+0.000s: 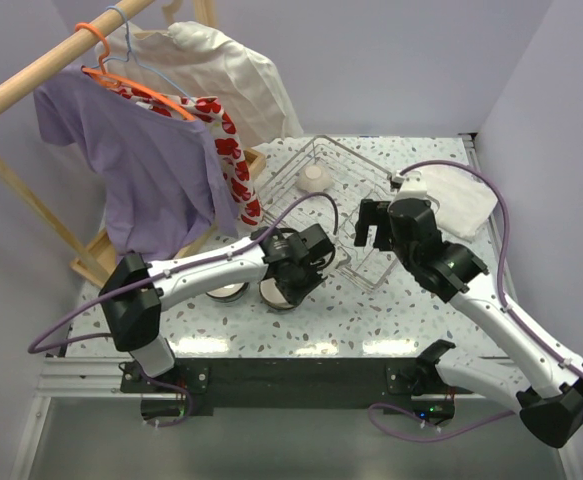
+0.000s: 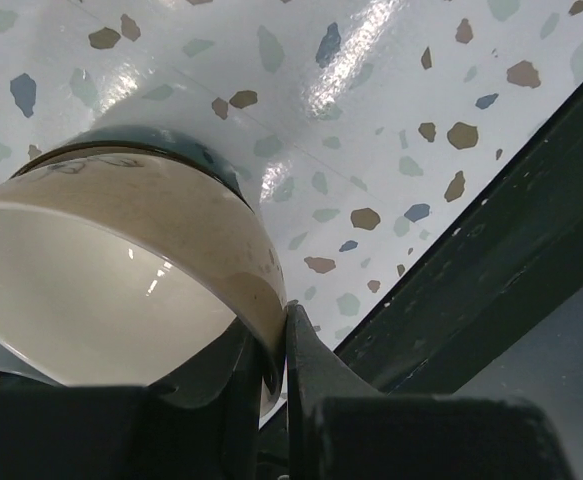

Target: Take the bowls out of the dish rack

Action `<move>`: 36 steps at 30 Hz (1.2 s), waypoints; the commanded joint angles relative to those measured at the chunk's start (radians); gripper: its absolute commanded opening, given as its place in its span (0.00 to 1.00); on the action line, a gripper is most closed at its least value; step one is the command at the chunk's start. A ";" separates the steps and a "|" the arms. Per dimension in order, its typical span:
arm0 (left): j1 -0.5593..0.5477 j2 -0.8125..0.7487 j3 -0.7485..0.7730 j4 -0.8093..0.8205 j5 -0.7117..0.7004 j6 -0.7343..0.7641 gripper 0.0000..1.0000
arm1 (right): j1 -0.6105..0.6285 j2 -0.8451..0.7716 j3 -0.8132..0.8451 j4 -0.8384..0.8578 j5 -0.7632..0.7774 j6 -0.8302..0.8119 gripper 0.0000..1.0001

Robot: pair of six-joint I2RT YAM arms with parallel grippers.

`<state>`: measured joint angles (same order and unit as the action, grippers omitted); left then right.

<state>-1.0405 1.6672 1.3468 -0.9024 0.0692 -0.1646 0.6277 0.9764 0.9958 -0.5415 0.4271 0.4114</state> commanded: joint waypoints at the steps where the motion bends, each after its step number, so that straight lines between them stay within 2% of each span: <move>1: -0.023 0.028 0.067 -0.073 -0.066 -0.021 0.00 | 0.000 -0.024 -0.019 0.046 0.013 0.021 0.95; 3: -0.027 0.034 0.077 -0.084 -0.118 -0.027 0.00 | 0.000 -0.025 -0.025 0.046 0.012 0.024 0.95; 10: -0.042 0.068 0.083 -0.092 -0.150 -0.030 0.00 | 0.001 -0.033 -0.048 0.051 0.027 0.024 0.95; 11: -0.043 0.072 0.084 -0.092 -0.154 -0.032 0.06 | 0.000 -0.036 -0.051 0.054 0.029 0.026 0.95; 16: -0.059 0.094 0.086 -0.079 -0.143 -0.044 0.19 | -0.002 -0.041 -0.069 0.072 0.032 0.035 0.95; 20: -0.073 0.094 0.089 -0.076 -0.138 -0.055 0.40 | 0.000 -0.036 -0.068 0.071 0.029 0.041 0.95; 22: -0.076 0.080 0.089 -0.072 -0.138 -0.064 0.45 | 0.000 -0.036 -0.063 0.072 0.030 0.044 0.95; 23: -0.076 0.071 0.094 -0.064 -0.134 -0.065 0.54 | 0.000 -0.035 -0.063 0.072 0.030 0.046 0.95; 26: -0.076 0.040 0.116 -0.055 -0.134 -0.075 0.68 | 0.000 -0.028 -0.052 0.072 0.035 0.046 0.96; 32: -0.075 -0.066 0.123 0.016 -0.173 -0.092 0.83 | 0.000 0.017 0.003 0.063 0.038 0.035 0.98; 36: -0.046 -0.191 0.066 0.103 -0.215 -0.116 0.84 | -0.006 0.077 0.081 0.037 0.007 0.024 0.98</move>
<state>-1.1103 1.6207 1.4254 -0.9333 -0.0925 -0.2428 0.6205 1.0054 0.9794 -0.5156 0.4343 0.4374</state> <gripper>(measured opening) 0.833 0.979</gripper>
